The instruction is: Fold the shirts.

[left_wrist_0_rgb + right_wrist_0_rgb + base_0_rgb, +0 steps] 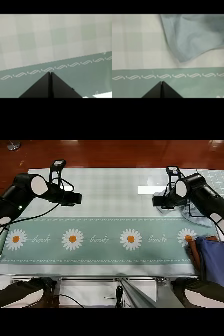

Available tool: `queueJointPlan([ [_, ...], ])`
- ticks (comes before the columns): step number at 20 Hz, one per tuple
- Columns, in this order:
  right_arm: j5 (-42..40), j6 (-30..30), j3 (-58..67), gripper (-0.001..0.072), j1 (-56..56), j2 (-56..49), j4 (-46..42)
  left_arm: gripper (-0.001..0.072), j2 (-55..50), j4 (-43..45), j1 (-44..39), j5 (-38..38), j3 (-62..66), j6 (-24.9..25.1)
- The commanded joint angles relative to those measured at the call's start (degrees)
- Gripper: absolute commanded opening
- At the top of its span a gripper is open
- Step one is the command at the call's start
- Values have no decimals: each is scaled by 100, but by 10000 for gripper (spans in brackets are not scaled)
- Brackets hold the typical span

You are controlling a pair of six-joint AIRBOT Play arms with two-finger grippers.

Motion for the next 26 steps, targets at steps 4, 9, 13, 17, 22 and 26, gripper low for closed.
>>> queueJointPlan([
  [4, 0, 0, -2, 24, 4, -2, 2, 21, -2, 0, 4, 0, 0, 0],
  [9, 0, 0, -2, 24, 4, -2, 0, 22, -2, 0, 4, 0, 0, 0],
  [13, -4, 2, -2, 25, 4, -4, 4, 22, -2, 0, 4, 2, 0, 0],
  [17, -490, 2, -2, 25, 4, -2, -251, 21, -24, 0, 4, 345, 0, 0],
  [22, -1368, -22, -2, 26, 2, -2, -933, 71, -254, 4, 13, 1432, 0, 2],
  [26, -1864, 81, -2, 645, 4, -4, -1016, 702, -507, 68, 42, 1987, 2, 20],
])
